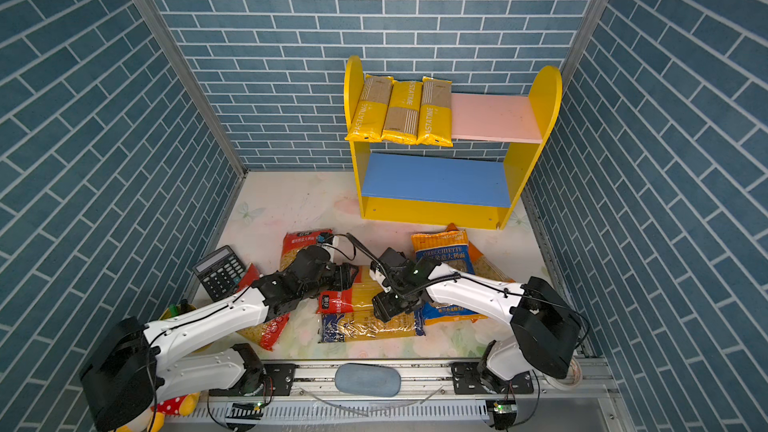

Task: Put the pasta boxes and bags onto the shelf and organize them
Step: 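Move both grippers over the pile toward the blue Molisana spaghetti pack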

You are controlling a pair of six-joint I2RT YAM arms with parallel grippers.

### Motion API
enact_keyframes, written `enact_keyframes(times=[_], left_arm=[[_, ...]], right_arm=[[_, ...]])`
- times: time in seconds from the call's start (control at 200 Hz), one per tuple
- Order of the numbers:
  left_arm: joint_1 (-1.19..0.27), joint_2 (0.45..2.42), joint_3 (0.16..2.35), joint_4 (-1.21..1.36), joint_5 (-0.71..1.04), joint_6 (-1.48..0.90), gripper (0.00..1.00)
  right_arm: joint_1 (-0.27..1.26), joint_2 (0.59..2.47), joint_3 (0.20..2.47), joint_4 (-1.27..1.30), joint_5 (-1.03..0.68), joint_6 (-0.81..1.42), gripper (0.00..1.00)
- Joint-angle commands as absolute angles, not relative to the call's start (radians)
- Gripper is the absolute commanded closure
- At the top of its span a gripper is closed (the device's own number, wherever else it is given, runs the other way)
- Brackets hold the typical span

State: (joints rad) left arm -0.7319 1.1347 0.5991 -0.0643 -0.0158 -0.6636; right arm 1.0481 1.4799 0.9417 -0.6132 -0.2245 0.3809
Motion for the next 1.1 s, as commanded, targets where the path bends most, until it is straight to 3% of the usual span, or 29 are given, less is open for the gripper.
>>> enact_keyframes(times=[0.0, 0.29, 0.635, 0.78, 1.095], left_arm=[[-0.65, 1.057, 0.565, -0.115, 0.0, -0.68, 0.33], [-0.495, 0.944, 0.532, -0.168, 0.056, -0.733, 0.33], [-0.445, 0.918, 0.526, -0.157, 0.063, -0.735, 0.33], [-0.44, 0.914, 0.532, -0.158, 0.072, -0.732, 0.33], [-0.44, 0.932, 0.544, -0.141, 0.085, -0.729, 0.33]], right_arm=[[1.117, 1.541, 1.006, -0.743, -0.107, 0.171, 0.3], [1.274, 1.61, 1.042, -0.738, 0.137, 0.047, 0.22], [1.31, 1.739, 1.062, -0.703, 0.318, 0.011, 0.2], [1.294, 1.761, 1.08, -0.666, 0.424, 0.066, 0.29], [1.19, 1.651, 1.086, -0.596, 0.365, 0.187, 0.61]])
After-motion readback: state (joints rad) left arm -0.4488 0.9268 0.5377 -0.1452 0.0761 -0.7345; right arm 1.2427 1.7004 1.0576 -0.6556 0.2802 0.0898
